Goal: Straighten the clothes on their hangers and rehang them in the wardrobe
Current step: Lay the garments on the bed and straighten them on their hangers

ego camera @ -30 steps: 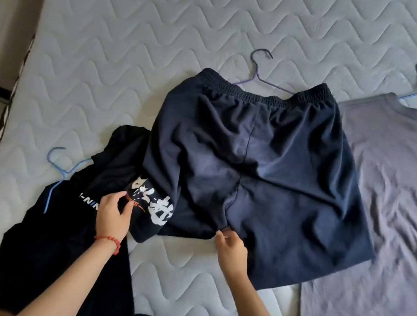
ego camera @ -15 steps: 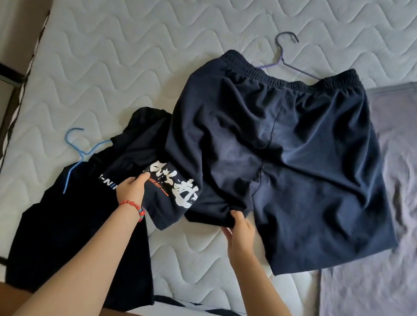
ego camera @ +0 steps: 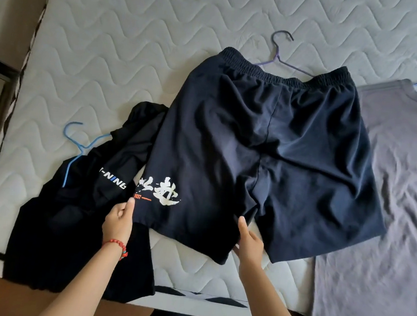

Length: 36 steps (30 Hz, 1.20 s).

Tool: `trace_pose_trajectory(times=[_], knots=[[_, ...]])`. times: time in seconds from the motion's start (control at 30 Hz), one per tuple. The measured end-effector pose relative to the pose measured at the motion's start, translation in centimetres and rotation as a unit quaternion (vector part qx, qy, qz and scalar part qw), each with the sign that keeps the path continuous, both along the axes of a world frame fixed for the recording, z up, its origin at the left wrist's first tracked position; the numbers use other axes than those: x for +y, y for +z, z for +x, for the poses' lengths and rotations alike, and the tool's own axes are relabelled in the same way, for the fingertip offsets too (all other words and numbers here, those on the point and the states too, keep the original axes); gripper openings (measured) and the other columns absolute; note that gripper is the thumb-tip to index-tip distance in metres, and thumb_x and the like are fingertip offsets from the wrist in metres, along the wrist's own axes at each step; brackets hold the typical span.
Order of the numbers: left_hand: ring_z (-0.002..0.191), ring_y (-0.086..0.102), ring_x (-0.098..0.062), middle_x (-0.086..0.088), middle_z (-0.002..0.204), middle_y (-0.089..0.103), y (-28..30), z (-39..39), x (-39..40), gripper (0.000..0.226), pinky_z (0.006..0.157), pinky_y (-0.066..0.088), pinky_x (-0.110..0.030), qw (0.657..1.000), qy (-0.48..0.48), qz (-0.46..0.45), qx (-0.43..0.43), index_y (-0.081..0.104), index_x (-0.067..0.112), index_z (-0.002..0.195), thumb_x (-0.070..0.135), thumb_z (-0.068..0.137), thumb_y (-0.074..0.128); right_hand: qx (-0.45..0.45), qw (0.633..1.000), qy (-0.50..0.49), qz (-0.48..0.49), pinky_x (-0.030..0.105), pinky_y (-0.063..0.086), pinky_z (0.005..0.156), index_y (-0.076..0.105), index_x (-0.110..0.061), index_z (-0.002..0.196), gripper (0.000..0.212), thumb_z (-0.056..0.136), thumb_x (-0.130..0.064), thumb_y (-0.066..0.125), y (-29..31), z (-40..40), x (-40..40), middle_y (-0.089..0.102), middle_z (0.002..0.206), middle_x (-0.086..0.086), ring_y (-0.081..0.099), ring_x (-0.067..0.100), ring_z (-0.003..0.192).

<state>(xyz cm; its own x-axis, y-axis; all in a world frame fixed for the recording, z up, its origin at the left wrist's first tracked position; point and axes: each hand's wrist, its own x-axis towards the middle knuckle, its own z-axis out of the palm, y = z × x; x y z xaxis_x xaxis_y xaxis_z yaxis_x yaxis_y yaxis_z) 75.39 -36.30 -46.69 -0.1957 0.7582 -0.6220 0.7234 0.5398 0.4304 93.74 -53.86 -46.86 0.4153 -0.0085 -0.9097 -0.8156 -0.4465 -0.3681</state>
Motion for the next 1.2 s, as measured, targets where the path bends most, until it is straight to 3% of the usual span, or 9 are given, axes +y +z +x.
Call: trace_pose_trajectory(times=[0.1, 0.2, 0.3, 0.4, 0.57, 0.73, 0.93, 1.03, 1.2], knots=[[0.096, 0.052, -0.017, 0.001, 0.101, 0.056, -0.1, 1.4, 0.8, 0.034, 0.085, 0.039, -0.028, 0.999, -0.037, 0.025, -0.021, 0.059, 0.011, 0.108, 0.036, 0.085, 0.06, 0.01, 0.999, 0.042, 0.019, 0.033, 0.049, 0.081, 0.061, -0.013, 0.089, 0.023, 0.08, -0.033, 0.071, -0.2, -1.1, 0.7, 0.066, 0.088, 0.002, 0.061, 0.018, 0.086], [0.097, 0.059, -0.028, -0.01, 0.098, 0.063, -1.1, 1.8, 1.9, 0.03, 0.085, 0.044, -0.035, 0.997, -0.068, 0.032, 0.022, 0.063, 0.002, 0.103, 0.023, 0.082, 0.065, 0.008, 0.995, 0.104, -0.002, 0.033, 0.049, 0.08, 0.06, -0.01, 0.1, 0.023, 0.08, -0.015, 0.07, -0.6, -2.0, 1.2, 0.065, 0.09, 0.003, 0.062, 0.025, 0.092], [0.083, 0.058, -0.034, -0.021, 0.082, 0.062, -1.6, 1.5, 2.7, 0.025, 0.085, 0.049, -0.043, 0.996, -0.07, 0.043, 0.036, 0.064, -0.005, 0.085, 0.019, 0.085, 0.062, 0.019, 0.996, 0.089, -0.008, 0.03, 0.05, 0.062, 0.057, -0.004, 0.088, 0.002, 0.087, -0.004, 0.059, -0.5, -2.2, 0.7, 0.059, 0.073, 0.005, 0.06, 0.022, 0.065], [0.087, 0.058, -0.039, -0.025, 0.087, 0.064, -1.5, 0.9, 2.8, 0.025, 0.079, 0.046, -0.04, 0.994, -0.072, 0.061, 0.054, 0.064, -0.006, 0.084, 0.019, 0.087, 0.06, 0.057, 0.991, 0.116, -0.031, 0.022, 0.045, 0.038, 0.053, -0.003, 0.083, 0.012, 0.093, -0.009, 0.052, -0.6, -2.8, -1.1, 0.054, 0.067, 0.009, 0.053, 0.02, 0.038], [0.101, 0.056, -0.04, -0.022, 0.107, 0.062, -1.2, 0.2, 0.5, 0.026, 0.081, 0.045, -0.042, 0.99, -0.083, 0.054, 0.099, 0.059, 0.0, 0.105, 0.018, 0.086, 0.06, 0.065, 0.983, 0.164, -0.05, 0.027, 0.049, 0.053, 0.056, -0.006, 0.071, 0.028, 0.092, -0.025, 0.057, -0.5, -2.0, -4.7, 0.061, 0.064, 0.008, 0.065, 0.021, 0.052], [0.112, 0.049, -0.049, -0.032, 0.131, 0.042, 0.0, 2.6, -5.0, 0.055, 0.091, 0.042, -0.049, 0.988, 0.089, -0.027, 0.127, 0.04, -0.006, 0.125, 0.021, 0.083, 0.063, -0.048, 0.997, -0.001, -0.064, 0.032, 0.05, 0.061, 0.059, -0.007, 0.095, 0.03, 0.085, -0.035, 0.064, 0.9, 1.7, -8.5, 0.066, 0.082, 0.013, 0.063, 0.026, 0.071], [0.079, 0.061, -0.031, -0.017, 0.07, 0.062, 0.3, 9.4, -15.5, 0.025, 0.071, 0.048, -0.039, 0.983, -0.024, -0.173, -0.052, 0.056, 0.011, 0.058, 0.025, 0.078, 0.06, -0.073, 0.983, -0.164, -0.04, 0.028, 0.053, 0.069, 0.053, -0.004, 0.12, 0.045, 0.085, -0.027, 0.067, 0.3, 7.6, -12.1, 0.06, 0.102, 0.015, 0.06, 0.023, 0.08], [0.074, 0.055, -0.021, -0.001, 0.069, 0.055, 0.4, 13.9, -19.2, 0.015, 0.061, 0.042, -0.026, 0.95, -0.11, -0.264, -0.125, 0.057, 0.019, 0.072, 0.026, 0.084, 0.061, -0.061, 0.983, -0.173, -0.016, 0.02, 0.052, 0.051, 0.055, -0.009, 0.082, 0.014, 0.084, -0.016, 0.067, -0.4, 10.0, -12.7, 0.051, 0.073, 0.009, 0.05, 0.013, 0.055], [0.08, 0.059, -0.018, 0.0, 0.087, 0.062, 0.4, 19.3, -20.9, 0.017, 0.076, 0.05, -0.032, 0.925, -0.016, -0.301, -0.232, 0.057, 0.017, 0.097, 0.026, 0.084, 0.065, -0.033, 0.987, -0.16, 0.009, 0.021, 0.048, 0.047, 0.038, -0.014, 0.059, 0.037, 0.085, -0.005, 0.063, -0.5, 9.7, -13.7, 0.039, 0.046, 0.002, 0.042, 0.01, 0.039]])
